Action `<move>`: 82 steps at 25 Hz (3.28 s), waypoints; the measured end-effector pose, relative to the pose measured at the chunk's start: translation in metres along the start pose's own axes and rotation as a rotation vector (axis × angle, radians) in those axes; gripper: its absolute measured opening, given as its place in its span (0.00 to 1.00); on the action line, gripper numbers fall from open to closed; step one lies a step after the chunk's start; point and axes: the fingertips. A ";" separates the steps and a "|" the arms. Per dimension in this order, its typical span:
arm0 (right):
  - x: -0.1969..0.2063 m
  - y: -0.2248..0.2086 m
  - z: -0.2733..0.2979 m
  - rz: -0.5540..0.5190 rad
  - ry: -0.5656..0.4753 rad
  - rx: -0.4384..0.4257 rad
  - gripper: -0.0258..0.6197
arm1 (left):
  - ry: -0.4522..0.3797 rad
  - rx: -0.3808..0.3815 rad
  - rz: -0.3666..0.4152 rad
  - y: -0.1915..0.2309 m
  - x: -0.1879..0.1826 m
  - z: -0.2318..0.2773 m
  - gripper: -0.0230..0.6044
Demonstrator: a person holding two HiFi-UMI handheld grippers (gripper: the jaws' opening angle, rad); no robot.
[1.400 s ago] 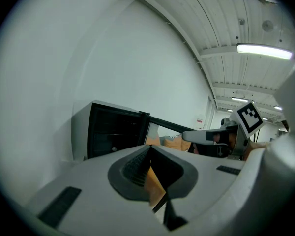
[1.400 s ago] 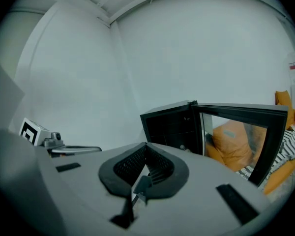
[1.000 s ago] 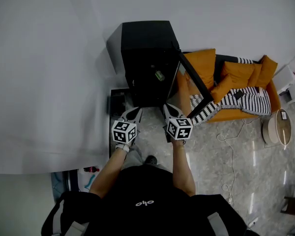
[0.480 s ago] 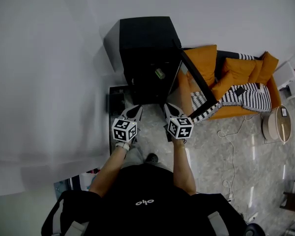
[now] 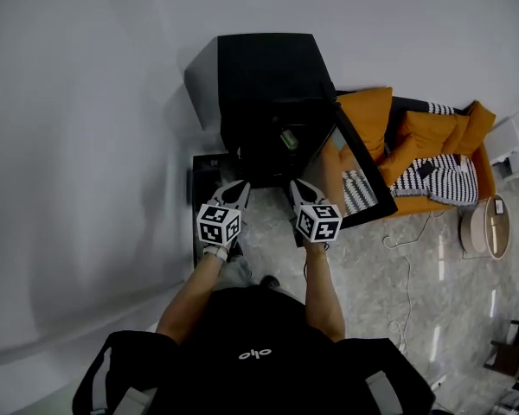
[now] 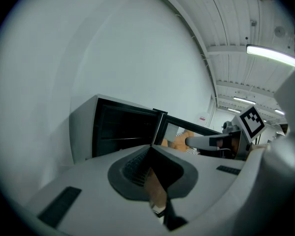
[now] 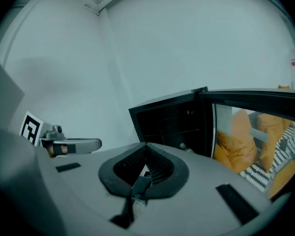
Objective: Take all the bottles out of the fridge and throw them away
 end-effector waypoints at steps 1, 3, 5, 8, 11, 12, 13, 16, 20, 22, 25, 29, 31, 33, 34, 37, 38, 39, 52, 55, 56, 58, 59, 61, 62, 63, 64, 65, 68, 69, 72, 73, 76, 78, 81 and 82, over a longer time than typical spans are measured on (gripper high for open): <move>-0.002 -0.001 0.008 -0.002 0.005 0.000 0.05 | -0.001 -0.002 -0.002 0.007 -0.005 0.004 0.05; -0.004 -0.002 0.024 -0.006 0.013 0.001 0.05 | -0.003 -0.004 -0.004 0.021 -0.013 0.012 0.05; -0.004 -0.004 0.038 -0.010 0.021 0.005 0.05 | -0.002 -0.003 -0.007 0.034 -0.019 0.020 0.05; -0.003 -0.009 0.055 -0.008 0.039 0.021 0.05 | 0.005 0.004 -0.013 0.049 -0.026 0.031 0.05; 0.002 -0.018 0.069 -0.005 0.061 0.043 0.05 | 0.017 0.014 -0.020 0.060 -0.029 0.042 0.05; 0.005 -0.021 0.072 -0.006 0.070 0.051 0.05 | 0.021 0.019 -0.022 0.063 -0.029 0.045 0.05; 0.008 -0.023 0.076 -0.010 0.079 0.059 0.05 | 0.027 0.025 -0.024 0.067 -0.028 0.048 0.05; 0.017 -0.030 0.085 -0.034 0.101 0.079 0.05 | 0.041 0.042 -0.028 0.077 -0.025 0.055 0.05; 0.030 -0.042 0.100 -0.075 0.121 0.106 0.05 | 0.060 0.061 -0.037 0.092 -0.018 0.065 0.05; 0.036 -0.051 0.109 -0.104 0.126 0.120 0.05 | 0.066 0.075 -0.031 0.097 -0.016 0.074 0.05; 0.052 -0.063 0.126 -0.164 0.144 0.141 0.05 | 0.064 0.090 -0.031 0.100 -0.009 0.089 0.05; 0.081 -0.087 0.157 -0.208 0.161 0.176 0.05 | 0.062 0.094 -0.030 0.104 0.011 0.119 0.05; 0.096 -0.105 0.175 -0.214 0.155 0.196 0.05 | 0.062 0.095 -0.025 0.104 0.025 0.135 0.05; 0.114 -0.124 0.194 -0.218 0.152 0.209 0.05 | 0.063 0.092 -0.025 0.103 0.042 0.150 0.05; 0.123 -0.133 0.204 -0.224 0.150 0.216 0.05 | 0.062 0.091 -0.026 0.103 0.051 0.157 0.05; 0.150 -0.161 0.235 -0.247 0.144 0.239 0.06 | 0.064 0.089 -0.012 0.107 0.081 0.179 0.05; 0.158 -0.169 0.245 -0.253 0.138 0.247 0.06 | 0.064 0.085 -0.004 0.110 0.091 0.186 0.05; 0.165 -0.176 0.254 -0.257 0.130 0.255 0.06 | 0.061 0.081 0.003 0.115 0.100 0.194 0.05; 0.227 -0.218 0.322 -0.331 0.178 0.399 0.25 | -0.002 0.004 0.024 0.159 0.129 0.239 0.05; 0.230 -0.221 0.331 -0.355 0.192 0.405 0.26 | -0.007 0.004 0.035 0.161 0.130 0.241 0.05; 0.232 -0.220 0.333 -0.349 0.192 0.397 0.27 | -0.009 0.004 0.038 0.162 0.131 0.241 0.05; 0.233 -0.209 0.338 -0.326 0.187 0.339 0.27 | -0.012 0.002 0.039 0.166 0.132 0.241 0.05; 0.232 -0.199 0.340 -0.326 0.183 0.296 0.27 | -0.014 -0.001 0.037 0.168 0.132 0.241 0.05; 0.226 -0.179 0.342 -0.371 0.156 0.230 0.27 | -0.018 -0.008 0.031 0.173 0.132 0.240 0.05; 0.224 -0.172 0.341 -0.393 0.140 0.219 0.27 | -0.019 -0.010 0.028 0.174 0.132 0.239 0.05; 0.223 -0.171 0.339 -0.408 0.132 0.221 0.27 | -0.019 -0.011 0.027 0.174 0.132 0.239 0.05; 0.223 -0.174 0.338 -0.417 0.130 0.232 0.27 | -0.019 -0.010 0.027 0.173 0.132 0.240 0.05; 0.223 -0.178 0.337 -0.419 0.131 0.243 0.29 | -0.018 -0.009 0.027 0.173 0.132 0.240 0.05; 0.219 -0.187 0.340 -0.409 0.129 0.251 0.47 | -0.020 -0.009 0.026 0.173 0.133 0.239 0.05; 0.218 -0.189 0.343 -0.402 0.129 0.240 0.51 | -0.020 -0.010 0.025 0.174 0.133 0.239 0.05; 0.227 -0.192 0.354 -0.404 0.177 0.199 0.58 | -0.017 -0.014 0.021 0.175 0.135 0.238 0.05; 0.234 -0.193 0.358 -0.402 0.197 0.190 0.60 | -0.015 -0.015 0.021 0.176 0.136 0.238 0.05; 0.249 -0.195 0.371 -0.385 0.235 0.176 0.62 | -0.013 -0.019 0.022 0.177 0.138 0.236 0.05; 0.257 -0.195 0.375 -0.377 0.276 0.166 0.61 | -0.017 -0.023 0.021 0.179 0.138 0.234 0.05; 0.257 -0.190 0.374 -0.379 0.284 0.165 0.61 | -0.021 -0.034 0.015 0.185 0.140 0.230 0.05; 0.257 -0.190 0.373 -0.363 0.275 0.168 0.61 | -0.022 -0.037 0.013 0.186 0.141 0.230 0.05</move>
Point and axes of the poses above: the fingertips, and each gripper's own axes: z forward along the fingers, y to its left, x out of its underside, and after that the axes turned 12 degrees about -z, right-handed
